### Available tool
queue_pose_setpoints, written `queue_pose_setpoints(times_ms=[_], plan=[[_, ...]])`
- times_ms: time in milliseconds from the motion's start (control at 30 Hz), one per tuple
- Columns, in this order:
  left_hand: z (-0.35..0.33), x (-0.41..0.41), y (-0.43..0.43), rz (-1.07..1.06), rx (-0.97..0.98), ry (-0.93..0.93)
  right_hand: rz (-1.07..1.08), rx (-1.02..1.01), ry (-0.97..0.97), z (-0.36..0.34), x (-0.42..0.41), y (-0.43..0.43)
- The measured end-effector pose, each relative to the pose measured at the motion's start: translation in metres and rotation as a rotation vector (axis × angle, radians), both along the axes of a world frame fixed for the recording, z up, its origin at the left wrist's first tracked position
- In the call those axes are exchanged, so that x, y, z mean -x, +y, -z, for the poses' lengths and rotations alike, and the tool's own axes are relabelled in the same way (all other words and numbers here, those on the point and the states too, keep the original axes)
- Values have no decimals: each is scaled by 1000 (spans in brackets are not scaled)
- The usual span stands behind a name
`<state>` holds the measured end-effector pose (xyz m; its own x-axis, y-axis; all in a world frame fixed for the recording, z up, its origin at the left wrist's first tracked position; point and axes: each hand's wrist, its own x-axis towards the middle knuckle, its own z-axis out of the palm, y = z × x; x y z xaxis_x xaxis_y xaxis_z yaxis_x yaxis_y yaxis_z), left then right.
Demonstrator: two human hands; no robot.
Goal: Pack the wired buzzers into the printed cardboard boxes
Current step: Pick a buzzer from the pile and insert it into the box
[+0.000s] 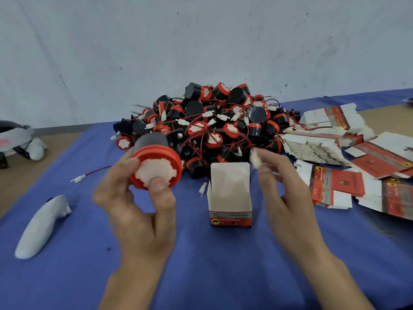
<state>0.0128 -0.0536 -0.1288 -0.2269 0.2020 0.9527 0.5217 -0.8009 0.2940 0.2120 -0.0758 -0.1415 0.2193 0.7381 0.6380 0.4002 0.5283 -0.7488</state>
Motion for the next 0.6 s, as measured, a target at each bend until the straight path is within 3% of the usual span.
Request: queue_pose_setpoints(times_ms=[167,300,433,500,600], plan=[[-9,-2,-2,129,26,-153,-39,-22,70,-4,3,-2],[-12,5,-5,111,12,-279,-46,-31,188,-8,1,-3],[-25,4,-12,314,254,-415,-274,35,221,-19,-5,-8],[-27,-5,-16,420,412,-360,-402,125,179,-21,-1,-10],[-21,-19,-21,473,548,-134,-493,242,159,-17,13,-9]])
